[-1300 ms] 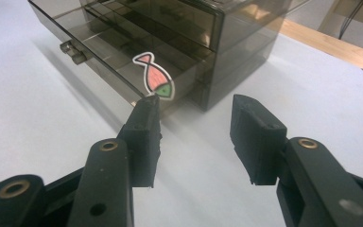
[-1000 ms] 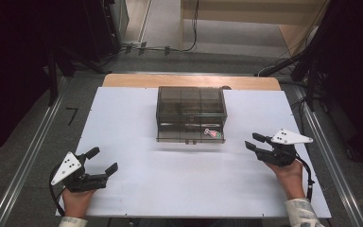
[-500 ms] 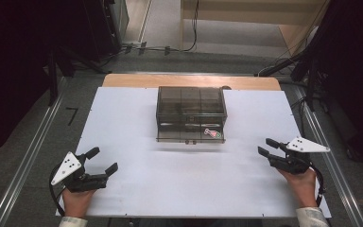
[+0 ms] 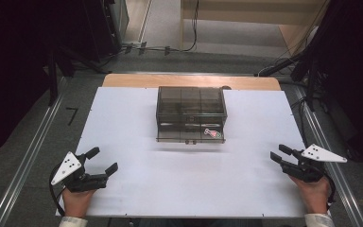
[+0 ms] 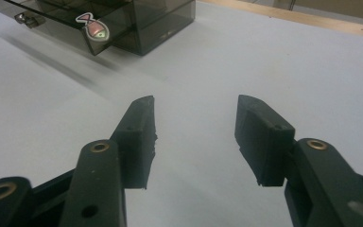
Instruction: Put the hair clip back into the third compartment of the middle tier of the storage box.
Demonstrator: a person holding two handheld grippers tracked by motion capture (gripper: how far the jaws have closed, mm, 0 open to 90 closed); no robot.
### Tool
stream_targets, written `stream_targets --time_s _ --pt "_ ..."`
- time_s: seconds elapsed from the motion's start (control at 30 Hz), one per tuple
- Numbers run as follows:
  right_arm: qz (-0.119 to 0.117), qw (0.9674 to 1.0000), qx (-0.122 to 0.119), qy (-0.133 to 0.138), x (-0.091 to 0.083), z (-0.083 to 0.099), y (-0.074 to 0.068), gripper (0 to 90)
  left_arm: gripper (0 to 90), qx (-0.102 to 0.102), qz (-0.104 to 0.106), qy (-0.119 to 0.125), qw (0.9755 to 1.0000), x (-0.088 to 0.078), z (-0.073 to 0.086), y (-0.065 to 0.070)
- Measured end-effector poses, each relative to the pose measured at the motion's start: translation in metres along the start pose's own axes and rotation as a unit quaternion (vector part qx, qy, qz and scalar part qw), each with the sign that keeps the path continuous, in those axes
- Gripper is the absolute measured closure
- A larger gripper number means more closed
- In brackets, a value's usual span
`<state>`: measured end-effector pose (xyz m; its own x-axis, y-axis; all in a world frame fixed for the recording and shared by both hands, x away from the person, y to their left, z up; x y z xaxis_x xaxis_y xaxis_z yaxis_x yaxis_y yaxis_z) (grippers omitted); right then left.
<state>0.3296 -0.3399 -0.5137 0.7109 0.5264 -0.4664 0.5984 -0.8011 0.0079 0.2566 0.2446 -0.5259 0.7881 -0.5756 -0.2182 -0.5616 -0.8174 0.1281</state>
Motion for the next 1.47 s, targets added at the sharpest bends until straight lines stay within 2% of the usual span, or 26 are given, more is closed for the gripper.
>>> stream_targets --time_s 0.43,0.57,0.9,1.47 --pt "0.011 0.9995 0.028 -0.005 -0.019 0.018 0.016 33.4 5.6 0.0 0.0 0.001 1.0 0.0 0.0 0.0" --pt "0.013 0.9994 0.03 -0.006 -0.022 0.021 0.018 27.0 5.6 -0.001 0.0 0.001 1.0 0.0 0.0 0.0" --pt "0.019 0.9991 0.036 0.0 -0.028 0.025 0.023 17.5 5.6 0.0 0.0 0.0 1.0 0.0 0.0 0.0" --pt "0.032 0.9984 0.046 0.005 -0.038 0.032 0.032 13.1 5.6 0.0 0.0 0.0 1.0 0.0 0.0 0.0"
Point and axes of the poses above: each handheld gripper's, and its own axes: x roughly forward along the jaws, z roughly out of its underside, y roughly to its right, the point moved 7 cm from there along x, roughly forward along the jaws, and after that the axes turned 2 degrees about z, right-handed, at the moved point
